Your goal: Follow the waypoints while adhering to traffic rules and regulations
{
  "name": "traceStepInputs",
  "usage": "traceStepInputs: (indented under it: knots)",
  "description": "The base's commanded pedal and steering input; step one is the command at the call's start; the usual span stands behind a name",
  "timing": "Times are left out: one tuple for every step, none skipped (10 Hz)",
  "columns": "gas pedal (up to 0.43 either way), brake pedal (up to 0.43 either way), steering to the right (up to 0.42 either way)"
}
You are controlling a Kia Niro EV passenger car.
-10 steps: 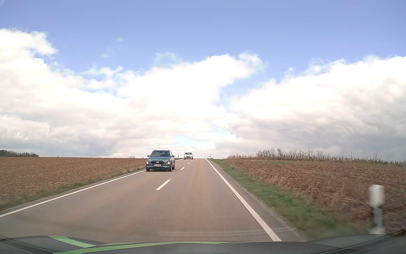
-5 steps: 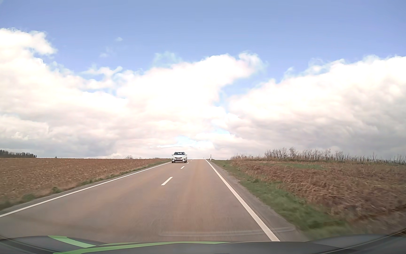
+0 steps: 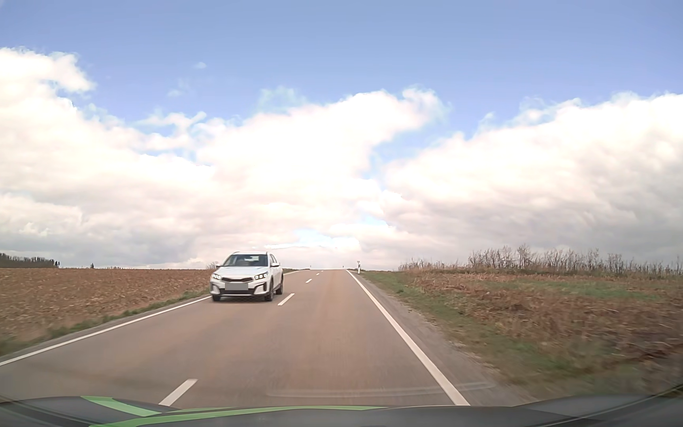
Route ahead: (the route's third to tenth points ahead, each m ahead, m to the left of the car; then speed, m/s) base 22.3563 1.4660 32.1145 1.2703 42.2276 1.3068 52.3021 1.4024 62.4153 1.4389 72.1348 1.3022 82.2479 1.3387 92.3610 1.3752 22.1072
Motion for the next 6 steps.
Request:
traceStepInputs:
  knots:
    - [0.350, 0.000, -0.002]
    - [0.350, 0.000, -0.002]
    - [0.350, 0.000, -0.002]
    - [0.339, 0.000, -0.002]
    - [0.339, 0.000, -0.003]
    - [0.331, 0.000, -0.004]
